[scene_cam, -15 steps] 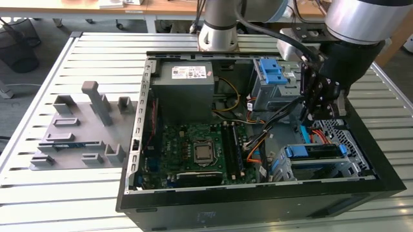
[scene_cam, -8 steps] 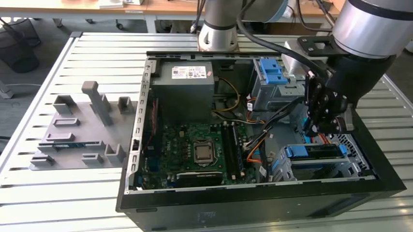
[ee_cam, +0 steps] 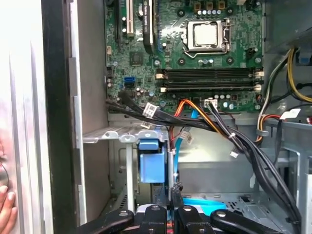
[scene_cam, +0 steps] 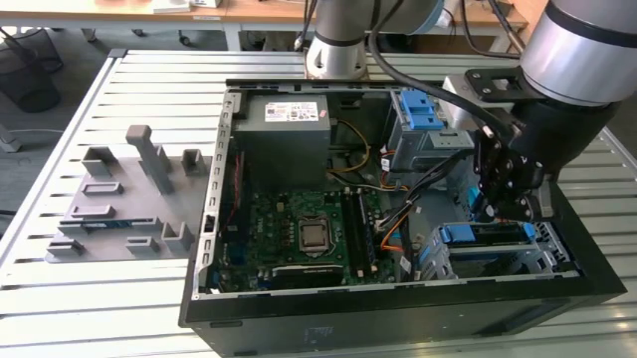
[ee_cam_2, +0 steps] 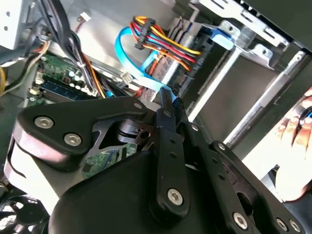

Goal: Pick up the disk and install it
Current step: 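Insert the second disk wire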

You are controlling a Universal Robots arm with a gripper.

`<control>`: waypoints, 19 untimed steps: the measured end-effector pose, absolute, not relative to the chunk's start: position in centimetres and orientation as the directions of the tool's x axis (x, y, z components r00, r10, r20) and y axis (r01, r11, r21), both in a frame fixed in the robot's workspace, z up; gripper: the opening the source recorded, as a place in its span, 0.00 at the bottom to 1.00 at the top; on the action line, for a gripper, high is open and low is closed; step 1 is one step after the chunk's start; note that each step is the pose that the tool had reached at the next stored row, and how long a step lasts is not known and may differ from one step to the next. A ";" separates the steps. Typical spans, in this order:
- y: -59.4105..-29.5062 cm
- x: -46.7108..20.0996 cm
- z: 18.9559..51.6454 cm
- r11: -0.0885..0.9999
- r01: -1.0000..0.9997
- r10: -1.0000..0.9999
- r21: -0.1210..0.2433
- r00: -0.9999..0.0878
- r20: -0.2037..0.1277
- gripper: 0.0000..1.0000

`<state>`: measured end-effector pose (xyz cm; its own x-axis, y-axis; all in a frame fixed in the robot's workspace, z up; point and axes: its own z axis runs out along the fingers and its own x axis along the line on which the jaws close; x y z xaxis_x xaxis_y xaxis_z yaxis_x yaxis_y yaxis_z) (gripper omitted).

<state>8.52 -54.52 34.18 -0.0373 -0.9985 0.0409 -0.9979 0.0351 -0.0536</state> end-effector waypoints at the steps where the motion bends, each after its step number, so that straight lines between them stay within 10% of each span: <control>1: -54.7 8.5 34.1 0.035 -0.998 -0.998 -0.054 -0.037 0.041 0.16; 19: -54.9 9.4 33.3 0.035 -0.998 -0.998 -0.054 -0.037 0.041 0.16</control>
<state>9.40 -54.90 33.33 -0.0373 -0.9985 0.0410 -0.9979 0.0351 -0.0536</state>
